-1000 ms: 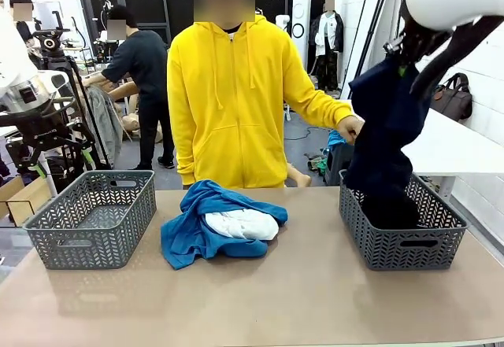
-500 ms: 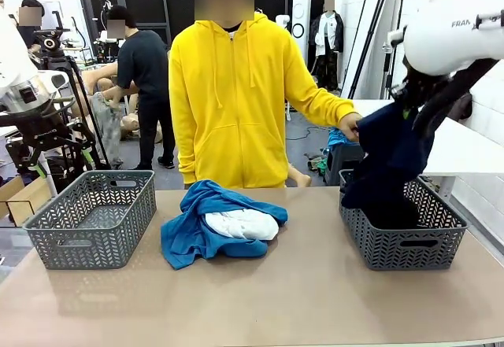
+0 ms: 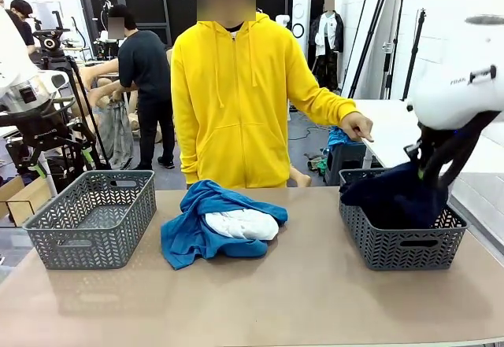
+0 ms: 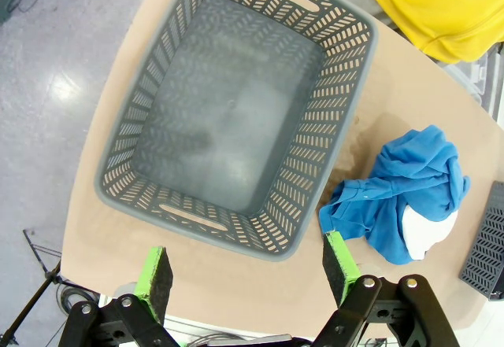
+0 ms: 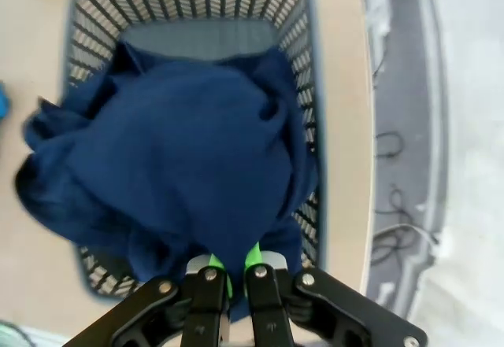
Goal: Sort the tops and bottoms.
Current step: Sort the clothes according to human instructions.
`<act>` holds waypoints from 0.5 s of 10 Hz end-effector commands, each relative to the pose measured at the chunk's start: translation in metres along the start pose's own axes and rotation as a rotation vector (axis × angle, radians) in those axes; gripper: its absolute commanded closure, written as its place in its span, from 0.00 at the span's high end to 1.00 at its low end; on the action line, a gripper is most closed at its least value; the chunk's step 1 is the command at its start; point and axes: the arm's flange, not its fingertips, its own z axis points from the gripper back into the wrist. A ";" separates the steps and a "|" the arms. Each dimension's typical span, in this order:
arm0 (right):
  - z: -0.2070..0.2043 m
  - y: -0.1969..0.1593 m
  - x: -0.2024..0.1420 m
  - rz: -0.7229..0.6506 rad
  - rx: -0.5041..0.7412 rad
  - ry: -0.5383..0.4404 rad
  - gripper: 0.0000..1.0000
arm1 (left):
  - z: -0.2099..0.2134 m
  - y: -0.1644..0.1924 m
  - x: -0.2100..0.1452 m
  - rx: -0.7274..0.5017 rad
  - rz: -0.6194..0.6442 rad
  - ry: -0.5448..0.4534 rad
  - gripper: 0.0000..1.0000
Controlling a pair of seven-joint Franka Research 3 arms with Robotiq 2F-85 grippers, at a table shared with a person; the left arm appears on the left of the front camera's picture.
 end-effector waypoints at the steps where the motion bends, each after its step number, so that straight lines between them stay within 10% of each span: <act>1: -0.029 -0.004 -0.007 -0.049 0.089 -0.007 0.00 | 0.001 0.001 -0.001 -0.008 0.011 0.008 1.00; 5: -0.013 -0.005 0.003 -0.047 0.046 -0.029 0.76 | 0.001 0.001 -0.001 -0.008 0.011 0.008 1.00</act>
